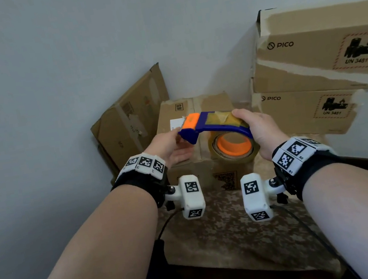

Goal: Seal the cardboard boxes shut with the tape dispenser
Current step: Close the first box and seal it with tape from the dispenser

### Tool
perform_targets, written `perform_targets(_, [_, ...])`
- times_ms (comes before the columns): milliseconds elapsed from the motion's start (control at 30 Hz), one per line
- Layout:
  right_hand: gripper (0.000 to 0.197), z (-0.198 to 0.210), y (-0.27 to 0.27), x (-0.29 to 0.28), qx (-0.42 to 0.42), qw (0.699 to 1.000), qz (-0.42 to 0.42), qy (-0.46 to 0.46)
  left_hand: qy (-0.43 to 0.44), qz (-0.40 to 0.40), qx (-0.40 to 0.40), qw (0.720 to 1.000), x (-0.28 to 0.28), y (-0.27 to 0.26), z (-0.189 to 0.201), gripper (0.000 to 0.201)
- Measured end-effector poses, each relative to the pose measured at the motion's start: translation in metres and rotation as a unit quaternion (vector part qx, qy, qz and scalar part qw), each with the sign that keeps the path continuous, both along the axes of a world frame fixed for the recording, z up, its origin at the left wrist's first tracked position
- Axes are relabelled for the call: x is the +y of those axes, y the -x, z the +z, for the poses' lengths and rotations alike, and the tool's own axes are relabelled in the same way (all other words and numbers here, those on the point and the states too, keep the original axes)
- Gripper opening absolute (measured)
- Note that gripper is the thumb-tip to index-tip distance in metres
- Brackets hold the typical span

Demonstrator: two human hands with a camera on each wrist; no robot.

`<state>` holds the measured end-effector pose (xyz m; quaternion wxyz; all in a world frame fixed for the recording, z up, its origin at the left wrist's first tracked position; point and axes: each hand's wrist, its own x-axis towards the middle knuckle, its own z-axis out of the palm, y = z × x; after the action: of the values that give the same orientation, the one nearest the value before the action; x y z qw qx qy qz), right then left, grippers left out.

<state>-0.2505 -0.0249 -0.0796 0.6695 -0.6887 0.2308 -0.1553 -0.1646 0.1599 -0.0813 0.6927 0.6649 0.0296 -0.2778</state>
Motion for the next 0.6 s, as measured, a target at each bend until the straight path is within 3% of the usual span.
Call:
perform_targets(300, [0.029,-0.0025,0.0007,-0.0078,0.0,1.0,0.029,0.005,0.046,-0.002,0.092,0.995,-0.009,0.0018,0.0033,0.023])
perform_targets(467, [0.029,-0.0003,0.0036,-0.008,-0.007,0.999,0.049,0.017,0.009,0.035,0.057,0.998,-0.0107,0.0005,0.0042,0.012])
perform_targets(600, [0.04,0.0056,0.0072,-0.0104,0.003,0.994,0.091,0.067,-0.04,0.06,0.009,0.997,-0.0099,-0.0007,0.0082,0.017])
